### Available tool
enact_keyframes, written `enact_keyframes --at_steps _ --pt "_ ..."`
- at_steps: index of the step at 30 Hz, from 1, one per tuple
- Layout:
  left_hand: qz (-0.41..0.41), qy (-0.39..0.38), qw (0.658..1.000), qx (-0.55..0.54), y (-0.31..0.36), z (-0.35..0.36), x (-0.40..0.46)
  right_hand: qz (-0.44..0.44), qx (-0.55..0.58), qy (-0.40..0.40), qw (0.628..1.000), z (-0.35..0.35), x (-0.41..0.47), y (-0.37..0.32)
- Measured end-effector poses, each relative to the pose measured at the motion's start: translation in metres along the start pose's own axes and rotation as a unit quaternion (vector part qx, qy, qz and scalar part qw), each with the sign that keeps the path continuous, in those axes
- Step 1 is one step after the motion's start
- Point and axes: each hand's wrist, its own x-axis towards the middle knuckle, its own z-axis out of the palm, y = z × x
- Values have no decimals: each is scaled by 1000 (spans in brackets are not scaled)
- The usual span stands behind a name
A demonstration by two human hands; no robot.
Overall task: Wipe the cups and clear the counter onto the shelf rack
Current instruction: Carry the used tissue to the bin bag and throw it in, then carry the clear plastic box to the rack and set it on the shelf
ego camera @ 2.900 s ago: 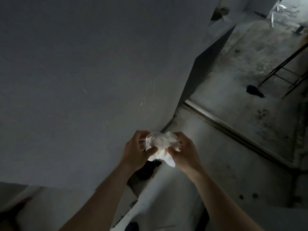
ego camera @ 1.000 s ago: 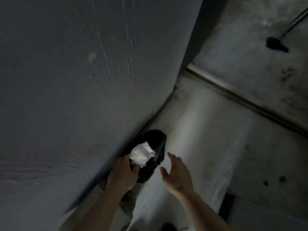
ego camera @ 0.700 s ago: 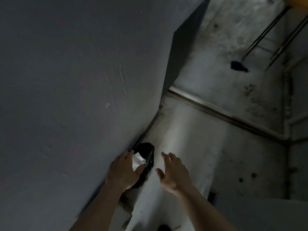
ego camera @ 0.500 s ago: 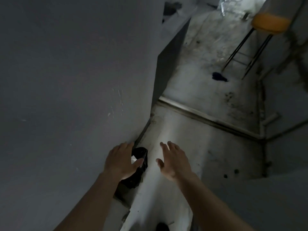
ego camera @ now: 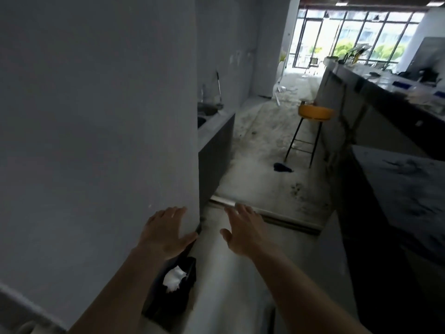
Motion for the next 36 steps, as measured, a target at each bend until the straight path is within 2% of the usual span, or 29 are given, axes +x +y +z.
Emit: enact_keyframes --at_steps 7,14,22,28,36 --pt "22 36 999 -13 66 -60 -92 -5 9 23 1000 -72 -94 6" --pt "70 67 995 -25 100 -119 -140 9 17 60 998 -140 -164 1" --pt "166 84 981 -54 154 -138 -185 63 17 125 990 -191 -254 6" --pt "252 84 961 -74 238 -137 -215 161 7 169 972 -224 -343 57" --pt "329 94 932 -118 386 -127 -266 286 9 204 936 -256 -472 163"
